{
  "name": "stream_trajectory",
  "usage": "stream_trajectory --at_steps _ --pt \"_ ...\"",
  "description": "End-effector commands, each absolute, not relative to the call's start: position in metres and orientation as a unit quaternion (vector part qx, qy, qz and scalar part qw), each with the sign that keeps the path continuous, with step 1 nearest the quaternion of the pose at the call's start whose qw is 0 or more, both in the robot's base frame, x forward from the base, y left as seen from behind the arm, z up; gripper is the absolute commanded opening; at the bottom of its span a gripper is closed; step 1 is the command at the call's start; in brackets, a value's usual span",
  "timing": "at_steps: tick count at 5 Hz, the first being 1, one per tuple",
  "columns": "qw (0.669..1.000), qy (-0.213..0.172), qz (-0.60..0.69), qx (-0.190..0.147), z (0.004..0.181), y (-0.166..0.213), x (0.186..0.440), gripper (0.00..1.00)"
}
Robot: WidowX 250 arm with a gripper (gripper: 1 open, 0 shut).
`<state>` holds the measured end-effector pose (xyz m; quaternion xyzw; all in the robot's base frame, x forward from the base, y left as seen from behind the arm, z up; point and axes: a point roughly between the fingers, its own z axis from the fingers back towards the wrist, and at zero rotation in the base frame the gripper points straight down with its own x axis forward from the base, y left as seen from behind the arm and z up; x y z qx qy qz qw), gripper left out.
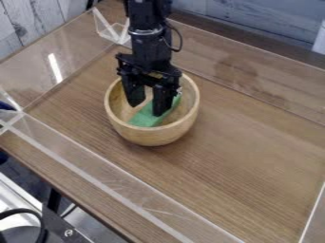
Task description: Put the green block in the brown bowl
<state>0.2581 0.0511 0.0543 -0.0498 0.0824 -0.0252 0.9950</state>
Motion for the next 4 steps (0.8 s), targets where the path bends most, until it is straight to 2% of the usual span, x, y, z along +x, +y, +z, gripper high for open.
stream_trajectory --at_steps 1,3,4 --pt "0.998 0.043 -0.030 -0.043 0.083 0.049 0.270 1.00" --pt "0.999 0.002 -0.038 -0.037 0.129 0.037 0.279 1.00" --pt "0.998 -0.002 -0.042 -0.036 0.133 0.033 0.278 1.00"
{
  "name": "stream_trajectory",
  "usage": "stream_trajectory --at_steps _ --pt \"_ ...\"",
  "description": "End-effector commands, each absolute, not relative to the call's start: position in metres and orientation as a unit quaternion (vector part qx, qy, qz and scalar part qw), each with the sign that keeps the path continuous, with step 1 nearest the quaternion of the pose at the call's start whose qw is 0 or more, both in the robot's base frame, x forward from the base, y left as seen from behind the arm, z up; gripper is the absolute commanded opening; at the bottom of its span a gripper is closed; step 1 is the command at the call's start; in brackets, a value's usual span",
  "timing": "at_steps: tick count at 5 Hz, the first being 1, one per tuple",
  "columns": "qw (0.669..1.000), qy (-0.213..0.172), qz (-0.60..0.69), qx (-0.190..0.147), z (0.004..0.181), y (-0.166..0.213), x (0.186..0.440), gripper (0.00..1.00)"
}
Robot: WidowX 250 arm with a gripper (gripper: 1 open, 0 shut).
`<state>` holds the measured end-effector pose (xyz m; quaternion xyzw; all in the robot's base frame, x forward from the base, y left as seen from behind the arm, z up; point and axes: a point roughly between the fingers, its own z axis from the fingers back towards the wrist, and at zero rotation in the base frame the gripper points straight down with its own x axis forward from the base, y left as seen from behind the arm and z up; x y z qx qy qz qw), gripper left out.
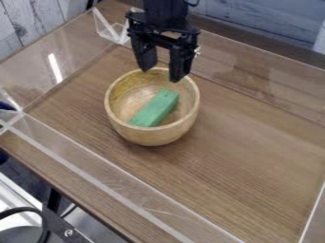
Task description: Put the green block in the brown bowl
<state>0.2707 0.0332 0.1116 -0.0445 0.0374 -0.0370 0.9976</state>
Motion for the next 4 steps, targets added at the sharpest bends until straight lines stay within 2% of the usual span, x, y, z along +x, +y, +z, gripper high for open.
stream_trajectory --at_steps 1,4 --pt "0.999 0.006 -0.041 -0.036 0.125 0.033 0.278 1.00" --pt "0.998 0.033 -0.037 -0.031 0.098 0.032 0.274 1.00"
